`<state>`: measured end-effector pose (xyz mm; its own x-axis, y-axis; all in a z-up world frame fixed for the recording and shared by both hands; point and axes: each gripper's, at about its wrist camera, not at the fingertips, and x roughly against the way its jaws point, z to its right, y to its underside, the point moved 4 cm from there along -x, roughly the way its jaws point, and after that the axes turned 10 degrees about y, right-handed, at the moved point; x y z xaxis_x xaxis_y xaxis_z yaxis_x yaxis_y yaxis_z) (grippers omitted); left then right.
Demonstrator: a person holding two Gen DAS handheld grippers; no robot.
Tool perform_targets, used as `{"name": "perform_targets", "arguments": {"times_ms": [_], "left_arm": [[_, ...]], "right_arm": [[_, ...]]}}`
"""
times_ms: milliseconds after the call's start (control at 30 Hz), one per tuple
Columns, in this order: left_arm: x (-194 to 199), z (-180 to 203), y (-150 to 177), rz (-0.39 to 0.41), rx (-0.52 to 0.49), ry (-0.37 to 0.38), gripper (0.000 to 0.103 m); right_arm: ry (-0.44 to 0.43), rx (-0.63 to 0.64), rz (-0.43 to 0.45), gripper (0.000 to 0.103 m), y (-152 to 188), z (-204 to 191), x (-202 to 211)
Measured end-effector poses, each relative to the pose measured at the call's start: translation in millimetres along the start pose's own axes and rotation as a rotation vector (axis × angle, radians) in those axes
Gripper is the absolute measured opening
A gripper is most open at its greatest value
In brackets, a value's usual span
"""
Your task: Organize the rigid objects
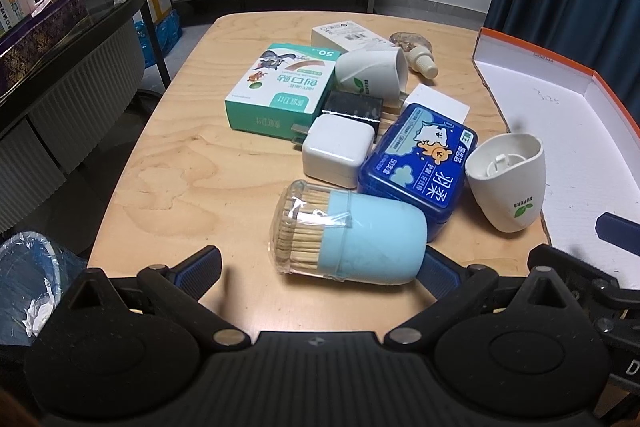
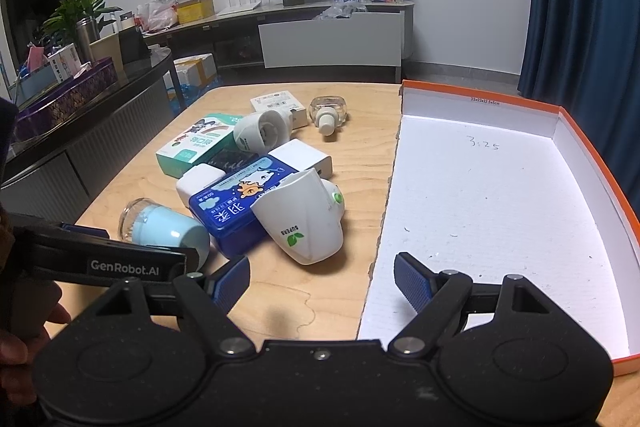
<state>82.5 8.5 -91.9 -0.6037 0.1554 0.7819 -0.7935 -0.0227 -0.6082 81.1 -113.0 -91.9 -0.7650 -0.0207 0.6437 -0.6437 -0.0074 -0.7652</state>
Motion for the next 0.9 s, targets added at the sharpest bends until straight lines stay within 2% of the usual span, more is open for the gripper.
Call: {"name": "perform_targets", "arguments": {"times_ms": [667, 800, 833, 900], "left_arm": [[-14.8, -5.1, -4.2, 0.002, -0.013, 0.015, 0.103], [-16.6, -5.1, -5.6, 0.018, -0.035, 0.028, 0.088], [-16.2, -4.7, -6.4, 0.027, -0.044, 0.036, 0.079], [-16.7, -5.6, -7.7, 0.033, -0.054, 0.034, 0.078]], "right_arm": [[-0.046, 0.065, -0.043, 0.093, -16.3, -10.6, -27.6], [-0.054, 0.081, -0.062, 0.093, -21.5, -13.9, -38.6], [-0.062, 0.089, -0.07, 0.093, -23.2, -15.3, -41.8], [-0.068, 0.094, -0.085, 0.093, -26.9, -16.6, -47.8]]}}
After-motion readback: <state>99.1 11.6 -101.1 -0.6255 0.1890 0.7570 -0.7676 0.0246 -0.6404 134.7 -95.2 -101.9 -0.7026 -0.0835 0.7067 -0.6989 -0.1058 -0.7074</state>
